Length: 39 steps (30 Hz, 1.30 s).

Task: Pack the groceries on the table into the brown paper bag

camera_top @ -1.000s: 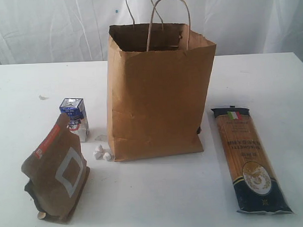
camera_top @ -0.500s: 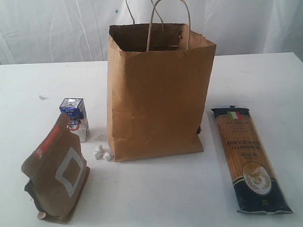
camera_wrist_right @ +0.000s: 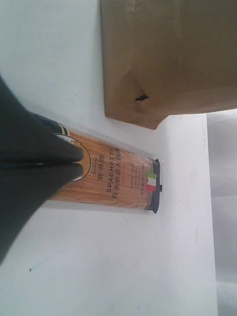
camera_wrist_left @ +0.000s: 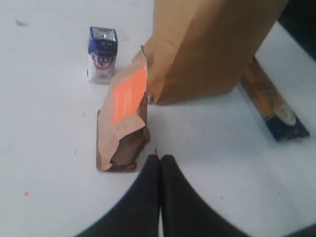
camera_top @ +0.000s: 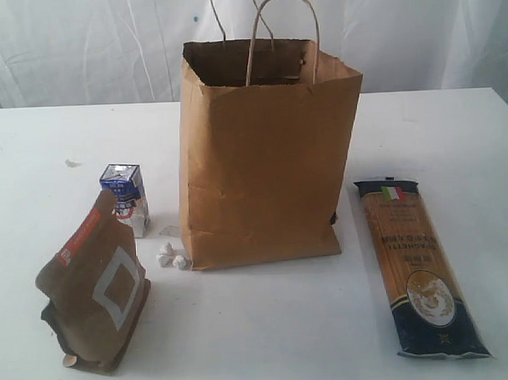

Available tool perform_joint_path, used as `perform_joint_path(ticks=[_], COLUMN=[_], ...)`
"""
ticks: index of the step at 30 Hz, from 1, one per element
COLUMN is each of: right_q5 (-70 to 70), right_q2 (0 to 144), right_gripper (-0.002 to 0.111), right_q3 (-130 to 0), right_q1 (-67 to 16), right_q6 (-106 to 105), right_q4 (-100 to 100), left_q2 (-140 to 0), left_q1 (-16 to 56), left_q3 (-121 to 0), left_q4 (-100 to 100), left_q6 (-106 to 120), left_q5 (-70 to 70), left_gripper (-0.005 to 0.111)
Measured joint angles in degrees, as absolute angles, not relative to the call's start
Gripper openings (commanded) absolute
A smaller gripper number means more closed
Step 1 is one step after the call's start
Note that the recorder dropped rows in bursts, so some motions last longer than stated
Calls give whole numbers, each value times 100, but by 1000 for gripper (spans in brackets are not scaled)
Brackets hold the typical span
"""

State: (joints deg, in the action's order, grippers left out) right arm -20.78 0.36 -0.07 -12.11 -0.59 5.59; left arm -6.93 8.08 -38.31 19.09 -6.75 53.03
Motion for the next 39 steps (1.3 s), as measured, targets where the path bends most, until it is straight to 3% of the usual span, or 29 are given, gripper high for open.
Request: perform_joint_path(ticks=[7,9,10,11,12,13,22,31,39], right_q5=[-2078,-2078,-2078,-2078,-2078,-2078,-2078,-2078,-2078], right_q2=[36,36,36,36,36,36,36,36,36], right_gripper=[0,0,0,0,0,0,0,0,0], right_q3=[-7,-7,-7,-7,-7,-7,-7,-7,-7], right_q1=[-1211,-1211,-1211,-1211,-1211,-1211,-1211,-1211,-1211], right_q6=[-59,-59,-59,-59,-59,-59,-59,-69,-69], right_q4=[559,570,570,570,570,570,570,570,570], left_q2=[-2417,-3175,-3452,-3992,-4197,-4673,-7063,-7965,-8589], left_q1=[808,808,808,808,808,808,863,2205,2676], left_q3=[-5426,-5647,-5671,-5674,-5674,-5674,-6516,-7007,-7025], left_q4=[1706,1828,1914,2180,2287,2531,2557,772,396], left_q6=[396,878,1008,1262,1345,1520,1681,731,243], left_q5=[6463,6463,6463,6463,6463,6452,6324,6183,5704], left_gripper=[4,24,49,60,86,93,91,91,91])
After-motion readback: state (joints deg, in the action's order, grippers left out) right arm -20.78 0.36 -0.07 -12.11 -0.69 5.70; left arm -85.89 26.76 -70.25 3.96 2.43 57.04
